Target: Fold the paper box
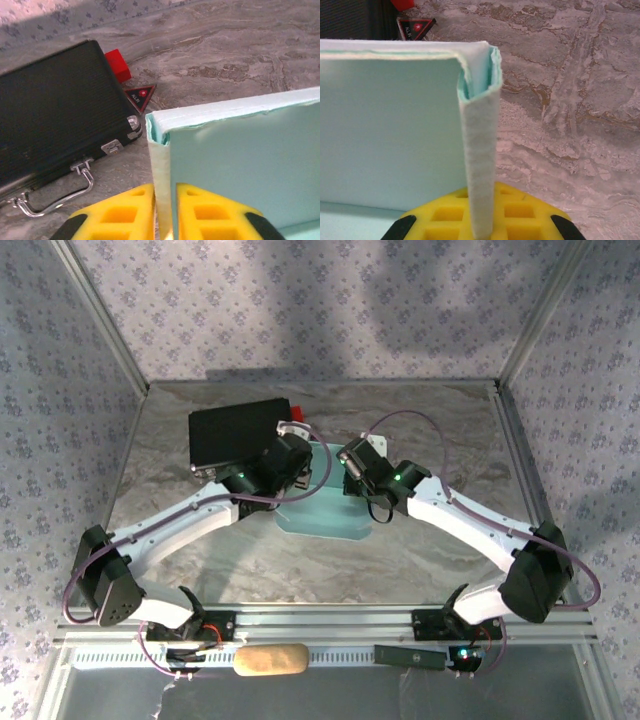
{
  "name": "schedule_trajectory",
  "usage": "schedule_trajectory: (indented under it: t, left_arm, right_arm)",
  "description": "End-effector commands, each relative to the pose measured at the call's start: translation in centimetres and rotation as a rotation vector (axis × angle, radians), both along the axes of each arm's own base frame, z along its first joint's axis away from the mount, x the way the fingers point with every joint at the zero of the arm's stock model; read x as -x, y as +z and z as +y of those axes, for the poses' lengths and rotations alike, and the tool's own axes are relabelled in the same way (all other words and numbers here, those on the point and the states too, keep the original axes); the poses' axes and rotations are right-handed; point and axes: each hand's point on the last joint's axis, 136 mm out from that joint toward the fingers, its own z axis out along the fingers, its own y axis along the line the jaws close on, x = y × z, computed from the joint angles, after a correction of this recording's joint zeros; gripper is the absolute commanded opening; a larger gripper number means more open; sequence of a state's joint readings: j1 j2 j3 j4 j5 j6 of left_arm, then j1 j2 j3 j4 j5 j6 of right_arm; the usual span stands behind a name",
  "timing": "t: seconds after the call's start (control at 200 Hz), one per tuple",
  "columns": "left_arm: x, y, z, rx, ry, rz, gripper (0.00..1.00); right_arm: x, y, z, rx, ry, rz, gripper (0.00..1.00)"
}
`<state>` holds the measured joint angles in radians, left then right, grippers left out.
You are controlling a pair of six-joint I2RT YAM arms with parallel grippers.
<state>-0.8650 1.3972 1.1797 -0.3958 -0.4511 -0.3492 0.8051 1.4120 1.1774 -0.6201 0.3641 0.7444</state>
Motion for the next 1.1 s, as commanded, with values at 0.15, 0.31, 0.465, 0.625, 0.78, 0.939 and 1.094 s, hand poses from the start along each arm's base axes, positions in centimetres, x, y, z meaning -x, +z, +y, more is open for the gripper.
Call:
schedule_trajectory:
  t: [0.15, 0.31, 0.465, 0.625, 0.78, 0.939, 1.094]
  left_arm:
    - [-0.7, 1.3, -1.3, 0.045, -0.066, 0.008, 0.25]
    - [-1.1, 1.1, -1.4, 0.014, -0.053, 0.008, 0.08]
    - [-1.3, 0.6, -1.3, -0.089, -0.017, -0.02, 0.08]
    - [-1.8, 0.4, -0.3, -0.223, 0.087, -0.078, 0.04]
    - [-2.0, 0.3, 0.8, -0.299, 0.189, -0.127, 0.0]
    - [-1.9, -0.1, 0.7, -0.279, 0.188, -0.129, 0.0]
    - [-1.8, -0.8, 0.0, -0.235, 0.133, -0.1, 0.2]
  right_arm:
    - [-0.3, 2.4, 1.6, -0.07, 0.035, -0.04, 0.0]
    - [-0.3, 2.6, 1.6, -0.072, 0.033, -0.044, 0.0]
    - [0.0, 2.6, 1.2, -0.061, 0.028, -0.037, 0.0]
    - [-0.1, 2.7, 1.2, -0.062, 0.025, -0.037, 0.0]
    - [0.0, 2.4, 1.2, -0.063, 0.018, -0.029, 0.0]
    - [0.0, 2.4, 1.1, -0.064, 0.016, -0.026, 0.0]
    - [0.0, 2.4, 1.2, -0.072, 0.019, -0.026, 0.0]
